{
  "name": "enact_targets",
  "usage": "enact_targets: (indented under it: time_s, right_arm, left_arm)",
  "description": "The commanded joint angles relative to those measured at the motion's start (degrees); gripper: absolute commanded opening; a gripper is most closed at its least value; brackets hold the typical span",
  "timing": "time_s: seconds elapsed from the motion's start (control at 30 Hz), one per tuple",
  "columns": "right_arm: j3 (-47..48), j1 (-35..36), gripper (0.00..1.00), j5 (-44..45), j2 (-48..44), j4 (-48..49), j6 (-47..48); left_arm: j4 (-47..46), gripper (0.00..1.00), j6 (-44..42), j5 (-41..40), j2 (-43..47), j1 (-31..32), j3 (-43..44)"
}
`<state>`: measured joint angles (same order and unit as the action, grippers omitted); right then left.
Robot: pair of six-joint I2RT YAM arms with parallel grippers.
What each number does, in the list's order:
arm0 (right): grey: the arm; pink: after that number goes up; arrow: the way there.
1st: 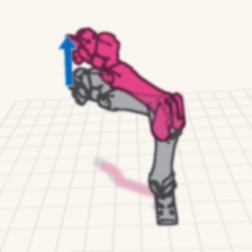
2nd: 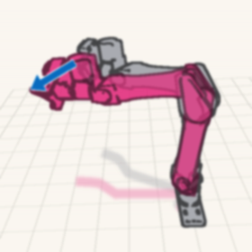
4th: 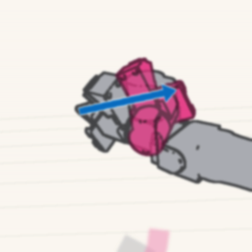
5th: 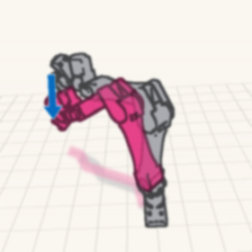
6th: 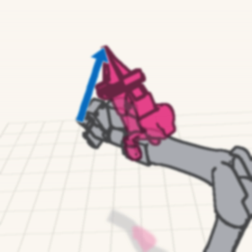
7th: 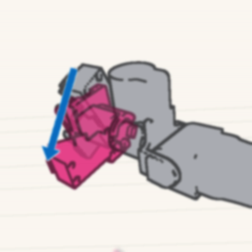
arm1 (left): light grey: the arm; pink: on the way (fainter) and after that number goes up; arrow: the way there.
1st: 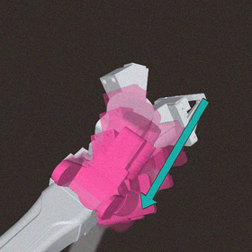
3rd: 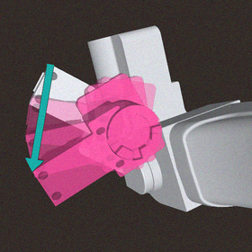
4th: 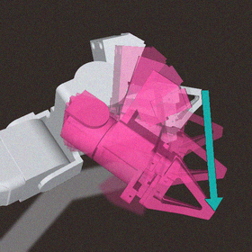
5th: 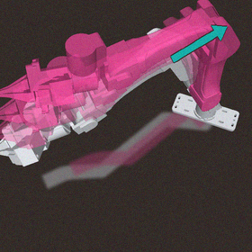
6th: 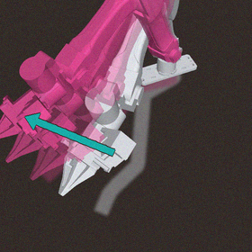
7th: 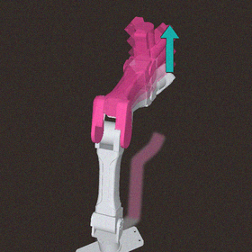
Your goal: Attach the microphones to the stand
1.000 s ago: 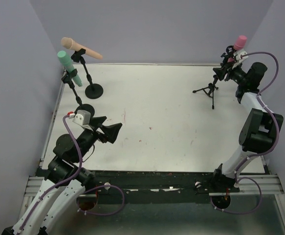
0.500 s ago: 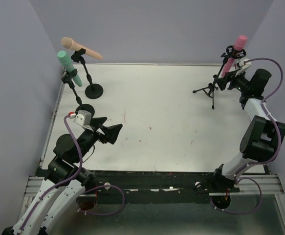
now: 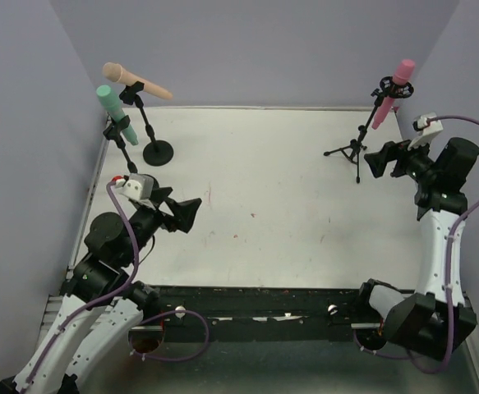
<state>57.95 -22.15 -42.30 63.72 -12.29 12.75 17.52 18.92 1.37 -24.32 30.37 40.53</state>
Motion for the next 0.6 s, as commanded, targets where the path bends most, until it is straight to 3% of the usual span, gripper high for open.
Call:
enact_targets:
  time_s: [0.0,0.07,0.17,0.57]
  right_arm:
    - [0.9,-0.3,1.00,6.9,-8.6,-13.4,-14.4]
    - [1.7,-0.3,1.00,12.4,-12.3,-13.9,-20.6]
    - [5.0,-0.3,1.00,15.8,-16.1,-16.7,-22.9]
    - [7.9,-0.3,1.00,14.4,-18.5,-19.3,-26.4]
  left_arm:
    - [5.6,0.98,-3.1,-3.6,1.6,-0.4,5.8]
    - [7.4,0.99,-3.3,-3.1,2.4,-0.4,7.3]
    - [9.5,0.98,-3.1,-2.3,3.7,-0.4,8.9]
    - [12.1,0.98,-1.8,-1.4,6.7,-0.4,10.4]
